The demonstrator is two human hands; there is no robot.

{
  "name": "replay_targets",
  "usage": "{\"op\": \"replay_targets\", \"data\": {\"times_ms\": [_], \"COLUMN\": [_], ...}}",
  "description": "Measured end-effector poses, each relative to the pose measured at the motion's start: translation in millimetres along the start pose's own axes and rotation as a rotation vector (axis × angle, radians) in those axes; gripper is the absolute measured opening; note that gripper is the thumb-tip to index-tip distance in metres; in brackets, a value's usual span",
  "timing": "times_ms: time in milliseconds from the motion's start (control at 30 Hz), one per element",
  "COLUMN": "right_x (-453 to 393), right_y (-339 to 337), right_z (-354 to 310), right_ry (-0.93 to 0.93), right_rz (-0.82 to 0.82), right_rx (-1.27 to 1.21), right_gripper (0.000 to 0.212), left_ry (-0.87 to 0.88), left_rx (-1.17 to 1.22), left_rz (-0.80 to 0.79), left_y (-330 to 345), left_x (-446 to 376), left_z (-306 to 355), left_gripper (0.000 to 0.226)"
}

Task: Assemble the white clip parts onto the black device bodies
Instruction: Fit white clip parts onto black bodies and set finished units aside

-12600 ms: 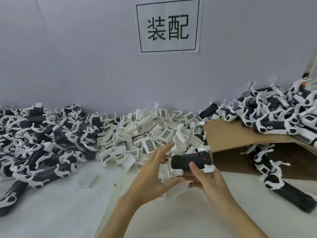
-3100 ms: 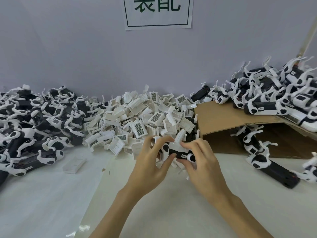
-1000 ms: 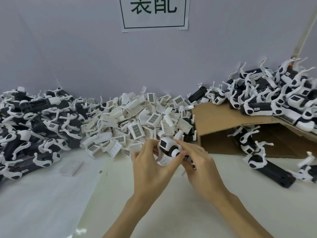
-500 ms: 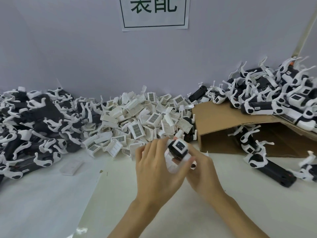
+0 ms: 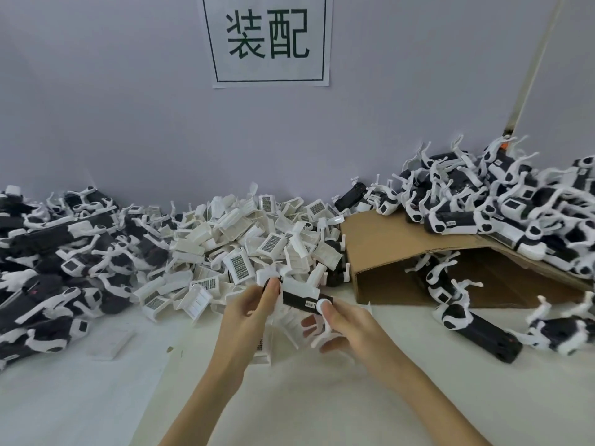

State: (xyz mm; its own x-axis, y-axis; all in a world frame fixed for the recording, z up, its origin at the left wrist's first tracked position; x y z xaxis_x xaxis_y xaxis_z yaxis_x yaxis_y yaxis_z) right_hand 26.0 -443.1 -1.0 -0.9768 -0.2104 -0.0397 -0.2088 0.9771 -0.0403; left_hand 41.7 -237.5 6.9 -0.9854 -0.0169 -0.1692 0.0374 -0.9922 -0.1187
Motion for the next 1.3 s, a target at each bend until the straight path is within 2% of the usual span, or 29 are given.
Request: {"op": "replay_targets", "data": {"times_ms": [67,167,267,333,367,433,533,600,667,800,933,1000,1033,1100,1167,1233,1300], "right_x": [-5,-22,-43,-52,-56,-61,-63,-60,-55,-51,-53,-54,-56,-60,-62,-62,-61], "right_y": [-5,-26,-73,-106,-115,-119,-95,-71,-47,-12,1,2,2,0,0,2,3], "right_z": [-7,-37,-96,-135,-149,-159,-128,-92,-58,-11,18,25,28,31,32,31,29], "right_ry": [0.105,0.206,-0.009,-0.152,-0.172,-0.171,-0.107,-0.022,0.077,0.184,0.212,0.206,0.198,0.190,0.186,0.181,0.185], "right_rz": [0.040,0.068,0.150,0.107,0.045,-0.013,-0.019,-0.033,-0.042,0.043,0.057,0.039,0.028,0.008,-0.002,0.000,0.009], "right_rx": [-0.085,-0.397,-0.866,-1.165,-1.231,-1.167,-0.946,-0.894,-0.862,-0.848,-0.885,-0.868,-0.869,-0.881,-0.886,-0.892,-0.902], "right_gripper": [0.059,0.060,0.066,0.089,0.101,0.106,0.084,0.069,0.056,0.042,0.048,0.049,0.049,0.050,0.049,0.047,0.044], "left_ry": [-0.027,-0.018,-0.020,-0.018,-0.004,0.079,0.301,0.414,0.435,0.400,0.428,0.422,0.421,0.355,0.089,-0.216,-0.362], "left_rx": [0.033,0.131,0.158,0.127,0.111,0.019,-0.464,-0.786,-0.956,-1.032,-0.990,-0.897,-0.855,-0.897,-1.099,-1.292,-1.403], "left_rz": [0.055,0.118,0.133,0.118,0.117,0.140,0.223,0.219,0.141,0.069,0.086,0.155,0.242,0.430,0.498,0.448,0.350], "left_y": [0,-7,-14,-14,-12,-10,-13,-15,-14,-17,-21,-30,-38,-65,-100,-135,-165], "left_x": [-1,-7,-14,-14,-13,-10,-11,-12,-14,-18,-22,-26,-31,-47,-70,-91,-106], "left_z": [-2,-5,-5,-6,-6,-5,-12,-21,-33,-45,-43,-37,-34,-30,-26,-25,-28], "left_gripper": [0.057,0.073,0.076,0.074,0.070,0.055,0.029,0.032,0.045,0.048,0.045,0.039,0.035,0.037,0.053,0.066,0.073]}}
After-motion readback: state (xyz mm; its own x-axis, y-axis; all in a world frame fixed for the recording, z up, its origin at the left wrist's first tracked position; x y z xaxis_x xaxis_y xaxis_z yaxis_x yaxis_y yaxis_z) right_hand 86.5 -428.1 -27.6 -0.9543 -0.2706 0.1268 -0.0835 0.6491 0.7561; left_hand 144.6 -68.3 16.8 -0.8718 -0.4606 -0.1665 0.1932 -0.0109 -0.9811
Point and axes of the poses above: each hand's wrist, its own x-axis away from the middle knuckle, its own y-axis out of the palm, z = x × y, the point moved 1 cm from there along -x, towards the middle knuckle, and after that the axes turned 2 degrees about -x, right-handed, at the moved point
